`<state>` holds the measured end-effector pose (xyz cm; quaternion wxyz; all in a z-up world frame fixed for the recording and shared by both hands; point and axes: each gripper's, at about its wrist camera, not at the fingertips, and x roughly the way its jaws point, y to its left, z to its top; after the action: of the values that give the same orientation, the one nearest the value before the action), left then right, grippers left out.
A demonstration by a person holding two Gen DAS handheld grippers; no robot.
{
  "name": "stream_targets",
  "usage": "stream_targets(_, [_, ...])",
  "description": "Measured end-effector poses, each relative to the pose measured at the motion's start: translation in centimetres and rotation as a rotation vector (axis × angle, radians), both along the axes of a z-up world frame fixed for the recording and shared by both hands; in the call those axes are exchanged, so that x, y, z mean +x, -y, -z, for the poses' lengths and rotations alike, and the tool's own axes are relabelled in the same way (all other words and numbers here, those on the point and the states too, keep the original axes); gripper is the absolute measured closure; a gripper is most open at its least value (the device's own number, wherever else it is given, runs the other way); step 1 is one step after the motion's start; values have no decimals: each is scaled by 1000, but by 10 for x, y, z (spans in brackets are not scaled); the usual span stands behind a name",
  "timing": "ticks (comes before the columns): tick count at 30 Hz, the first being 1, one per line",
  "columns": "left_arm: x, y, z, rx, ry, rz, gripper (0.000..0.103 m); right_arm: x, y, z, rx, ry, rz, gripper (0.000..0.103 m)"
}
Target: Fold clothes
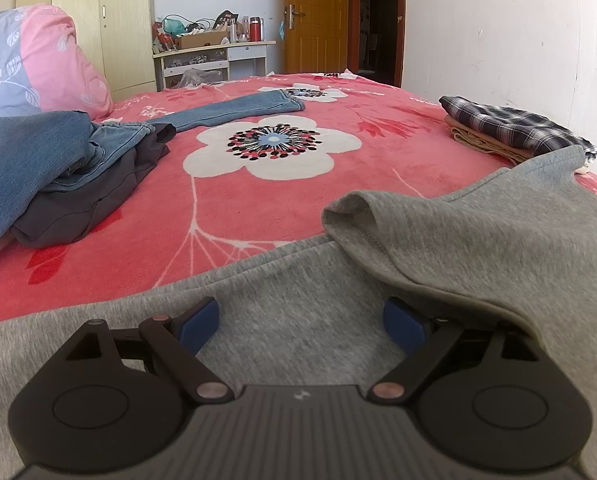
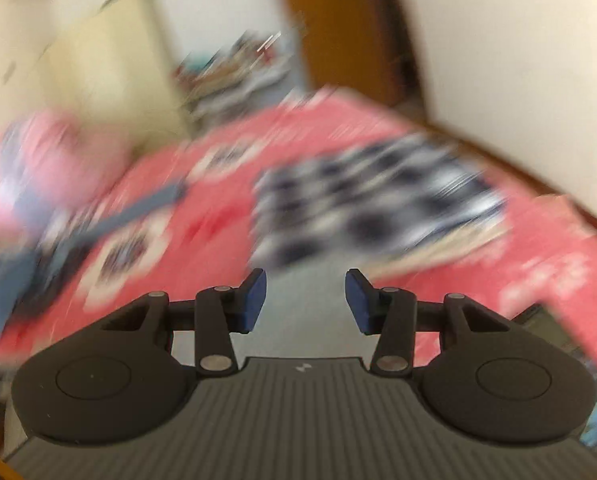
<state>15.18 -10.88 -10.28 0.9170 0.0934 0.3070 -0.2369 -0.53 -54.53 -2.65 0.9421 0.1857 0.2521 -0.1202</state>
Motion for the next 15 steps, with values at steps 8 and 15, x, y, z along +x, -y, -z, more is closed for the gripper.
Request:
stream_targets(8, [0, 0, 0, -1, -1, -2, 12, 28, 8, 50, -4, -204, 40, 86])
stream_targets(15, [0, -1, 0, -2, -2, -1, 12, -77, 1, 9, 19, -55, 141, 80])
